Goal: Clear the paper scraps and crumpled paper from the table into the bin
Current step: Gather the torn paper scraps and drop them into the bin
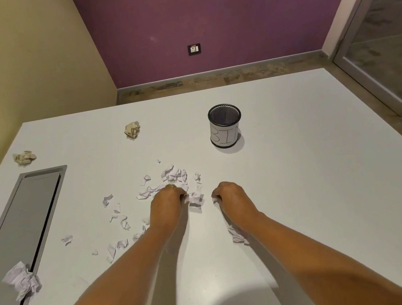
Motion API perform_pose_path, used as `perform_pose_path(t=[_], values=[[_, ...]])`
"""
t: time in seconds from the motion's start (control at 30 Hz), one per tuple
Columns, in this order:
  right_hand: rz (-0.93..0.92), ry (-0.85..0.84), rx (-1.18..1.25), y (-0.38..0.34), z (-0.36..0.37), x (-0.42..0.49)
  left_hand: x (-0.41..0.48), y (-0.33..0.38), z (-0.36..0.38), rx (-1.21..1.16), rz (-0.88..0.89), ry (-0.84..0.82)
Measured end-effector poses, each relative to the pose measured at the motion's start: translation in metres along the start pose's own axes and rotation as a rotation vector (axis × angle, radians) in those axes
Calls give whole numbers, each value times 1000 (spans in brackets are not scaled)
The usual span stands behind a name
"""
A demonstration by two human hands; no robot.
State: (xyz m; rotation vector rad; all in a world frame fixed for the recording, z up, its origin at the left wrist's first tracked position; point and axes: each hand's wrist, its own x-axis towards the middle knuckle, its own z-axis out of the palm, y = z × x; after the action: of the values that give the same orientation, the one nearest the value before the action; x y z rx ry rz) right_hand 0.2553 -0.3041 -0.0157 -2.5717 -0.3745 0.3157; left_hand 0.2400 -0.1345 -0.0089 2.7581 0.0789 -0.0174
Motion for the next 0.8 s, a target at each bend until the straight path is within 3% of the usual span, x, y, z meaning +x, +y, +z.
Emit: perform_pose_path(t=[0.37, 0.57, 0.8], values=[[75, 269, 97, 10, -83, 80, 96, 75, -41, -68, 105, 135], [177, 415, 207, 15, -118, 122, 142, 99, -55, 33, 168, 152], [248, 468, 341, 14, -120, 141, 164, 107, -49, -5, 133, 148]])
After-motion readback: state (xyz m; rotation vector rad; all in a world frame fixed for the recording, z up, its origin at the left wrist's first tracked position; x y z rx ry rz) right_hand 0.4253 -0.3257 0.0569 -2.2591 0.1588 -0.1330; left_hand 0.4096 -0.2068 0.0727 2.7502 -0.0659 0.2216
